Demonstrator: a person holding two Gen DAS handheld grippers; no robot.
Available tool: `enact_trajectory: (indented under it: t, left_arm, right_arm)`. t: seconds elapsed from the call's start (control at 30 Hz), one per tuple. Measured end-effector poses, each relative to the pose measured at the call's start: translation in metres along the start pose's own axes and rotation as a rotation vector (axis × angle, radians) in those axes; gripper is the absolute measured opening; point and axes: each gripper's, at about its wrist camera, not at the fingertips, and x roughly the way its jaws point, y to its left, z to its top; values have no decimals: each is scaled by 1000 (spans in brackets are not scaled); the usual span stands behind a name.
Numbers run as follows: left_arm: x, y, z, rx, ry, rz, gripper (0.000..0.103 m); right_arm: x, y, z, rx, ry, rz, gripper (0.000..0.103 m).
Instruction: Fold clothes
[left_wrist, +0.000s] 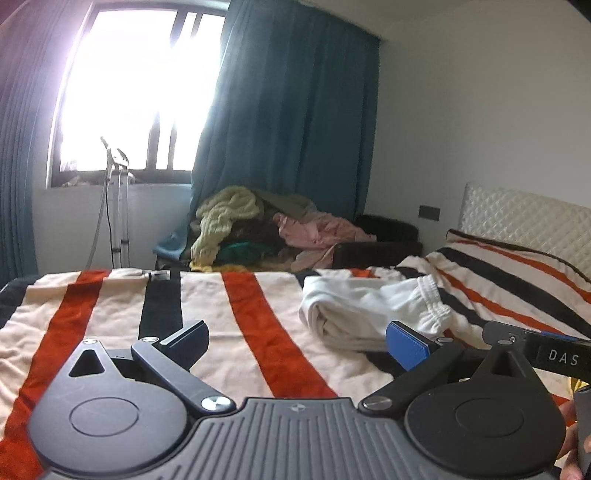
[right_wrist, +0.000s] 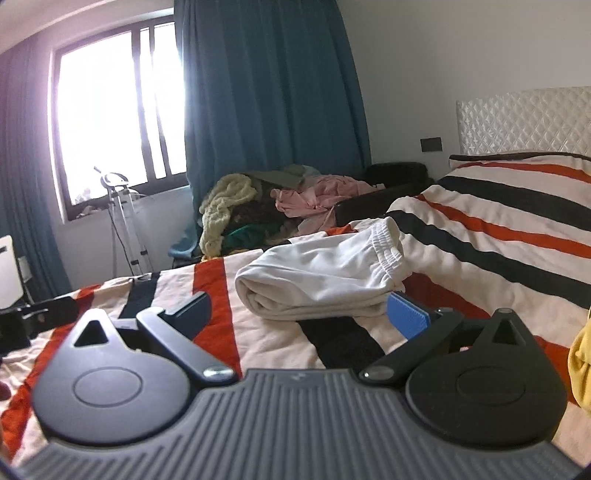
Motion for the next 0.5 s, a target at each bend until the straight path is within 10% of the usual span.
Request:
enact_trajectory:
  t: [0.5]
  left_arm:
    - [-14, -3, -1, 15, -30, 10, 103]
  right_arm:
    - [-6, 19, -10, -95, -5, 39, 103]
